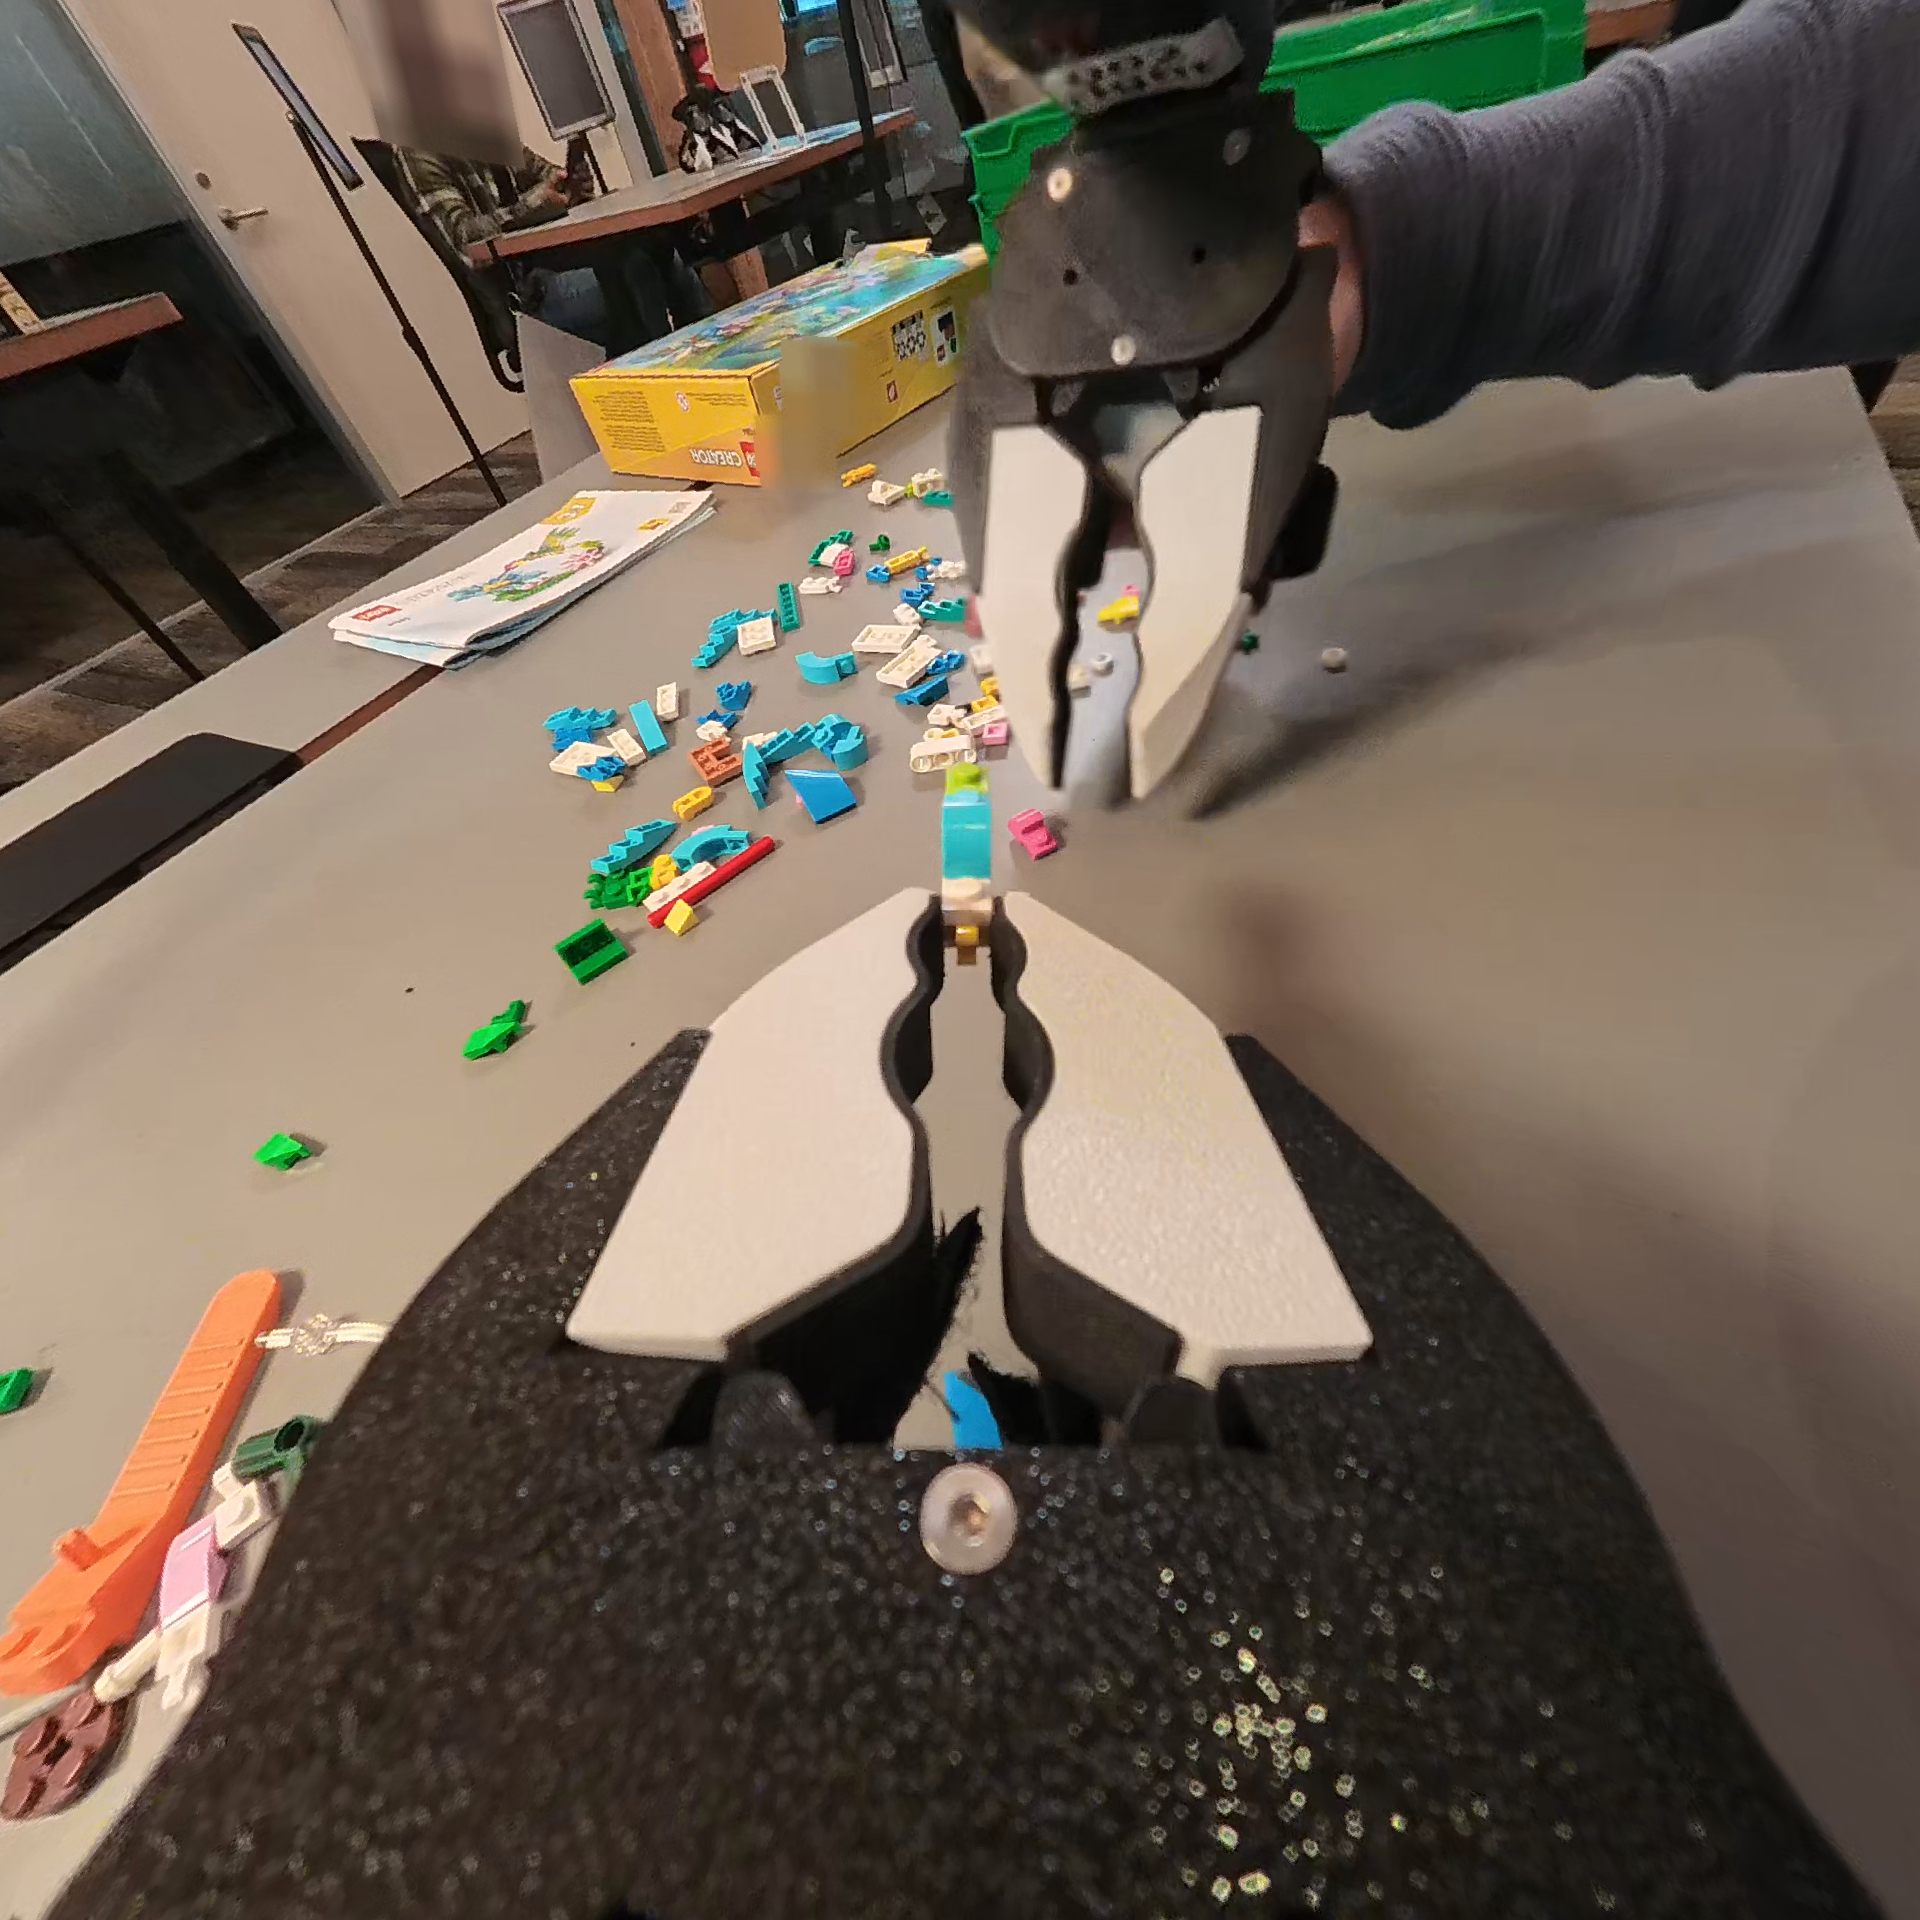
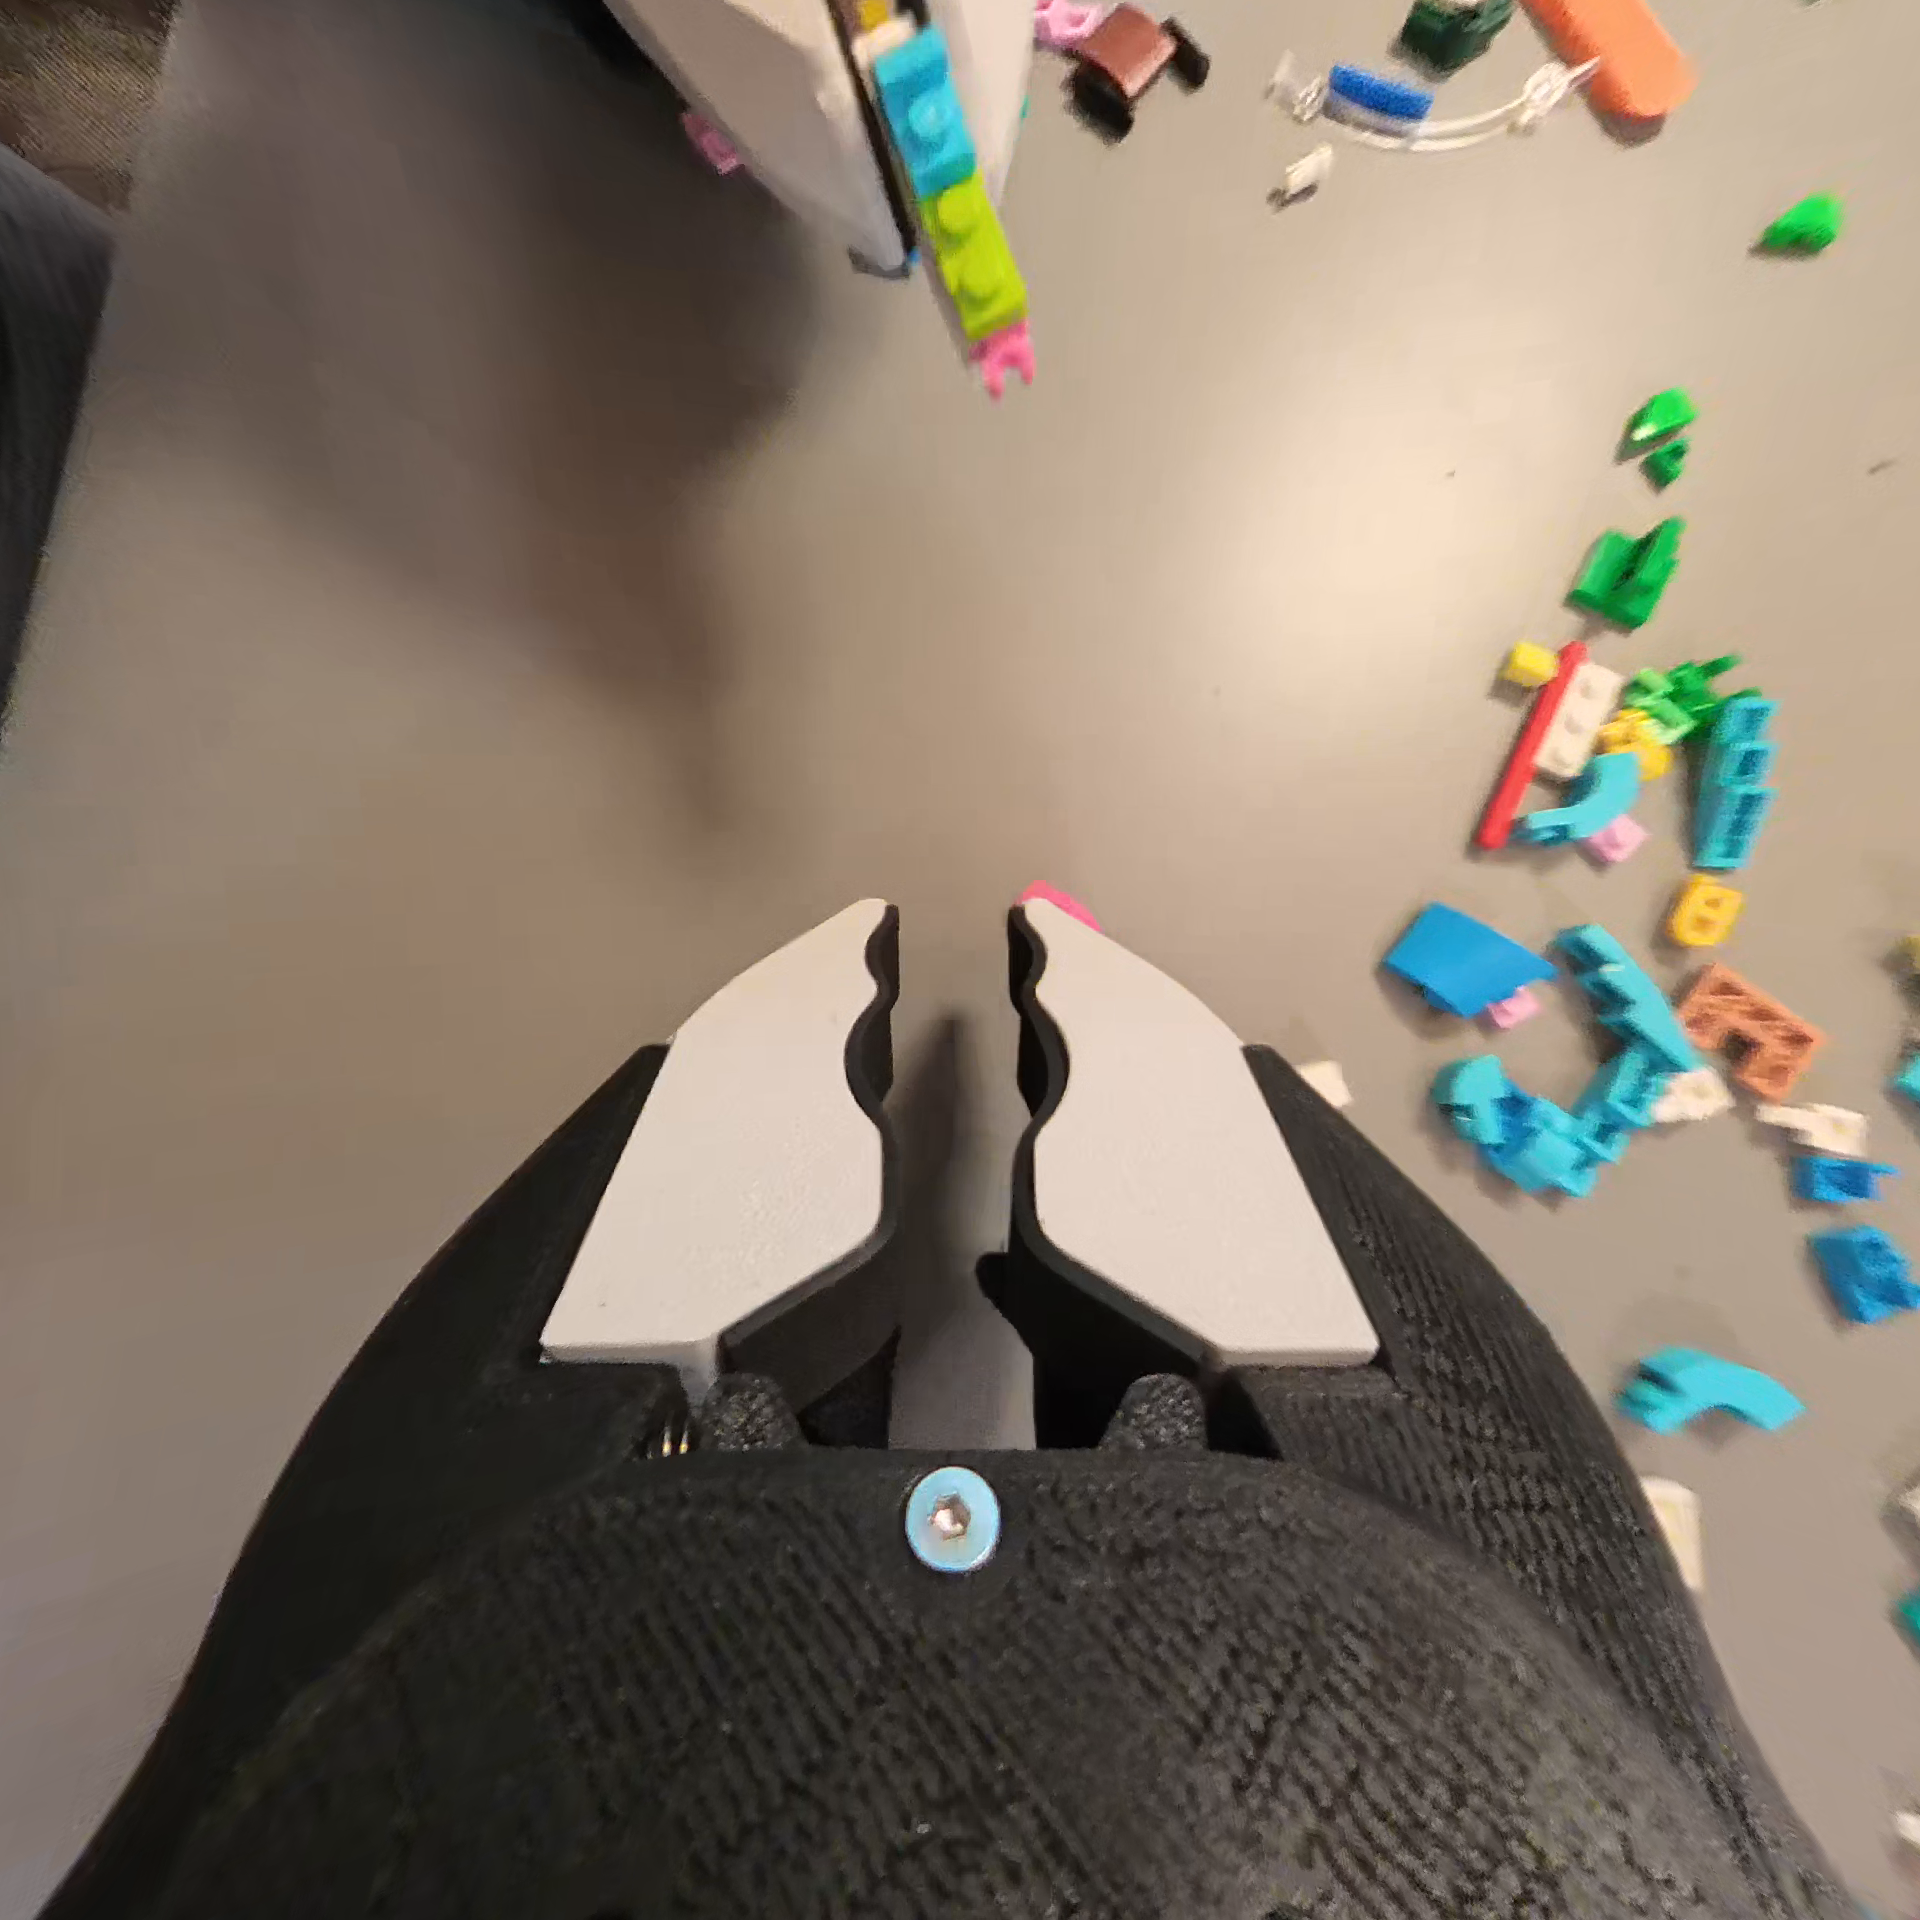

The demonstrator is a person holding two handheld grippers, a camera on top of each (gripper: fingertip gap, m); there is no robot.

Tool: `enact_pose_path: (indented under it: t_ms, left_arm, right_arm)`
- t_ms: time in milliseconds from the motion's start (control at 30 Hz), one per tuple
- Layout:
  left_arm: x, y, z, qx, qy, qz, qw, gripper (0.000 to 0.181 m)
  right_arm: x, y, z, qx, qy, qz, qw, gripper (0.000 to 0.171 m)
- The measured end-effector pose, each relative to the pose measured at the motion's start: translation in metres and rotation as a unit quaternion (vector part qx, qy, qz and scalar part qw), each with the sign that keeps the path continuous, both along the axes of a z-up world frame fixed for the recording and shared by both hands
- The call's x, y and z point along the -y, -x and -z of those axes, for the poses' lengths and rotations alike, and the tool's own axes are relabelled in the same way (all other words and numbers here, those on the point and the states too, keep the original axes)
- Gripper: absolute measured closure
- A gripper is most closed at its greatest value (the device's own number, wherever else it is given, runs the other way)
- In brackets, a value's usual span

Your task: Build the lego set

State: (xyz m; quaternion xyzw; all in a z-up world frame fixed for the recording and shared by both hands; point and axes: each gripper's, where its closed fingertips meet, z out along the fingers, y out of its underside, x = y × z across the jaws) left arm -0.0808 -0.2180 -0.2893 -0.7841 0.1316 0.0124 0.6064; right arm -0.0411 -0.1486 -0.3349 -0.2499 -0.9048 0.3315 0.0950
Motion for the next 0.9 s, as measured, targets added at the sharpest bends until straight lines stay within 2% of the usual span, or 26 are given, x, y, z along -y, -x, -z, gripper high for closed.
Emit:
enact_pose_path:
  t_ms: [100,233,467,633,667,733,900]
  left_arm:
    - [0.000,-0.007,0.001,0.007,0.004,0.021,1.000,0.173]
    - [0.002,-0.014,0.004,0.017,0.019,0.050,0.998,0.173]
    - [0.005,-0.017,0.005,0.052,0.033,0.077,0.995,0.173]
    - [0.005,-0.018,0.006,0.056,0.037,0.080,0.995,0.173]
    - [0.005,-0.018,0.006,0.056,0.037,0.079,0.995,0.173]
    - [0.005,-0.017,0.006,0.056,0.037,0.076,0.995,0.173]
    - [0.003,-0.002,-0.001,0.089,0.014,0.032,0.995,0.173]
  right_arm:
    - [-0.008,0.003,-0.004,-0.042,-0.039,-0.061,0.996,0.149]
    - [-0.008,0.002,0.006,-0.032,-0.083,-0.150,0.985,0.141]
    - [-0.007,0.011,0.016,-0.002,-0.107,-0.213,0.971,0.147]
    - [-0.007,0.014,0.018,0.006,-0.119,-0.223,0.968,0.158]
    - [-0.007,0.014,0.019,0.012,-0.119,-0.222,0.968,0.165]
    - [-0.008,0.017,0.017,0.021,-0.120,-0.205,0.971,0.165]
    - [0.009,0.043,-0.030,-0.004,-0.048,-0.099,0.994,0.164]
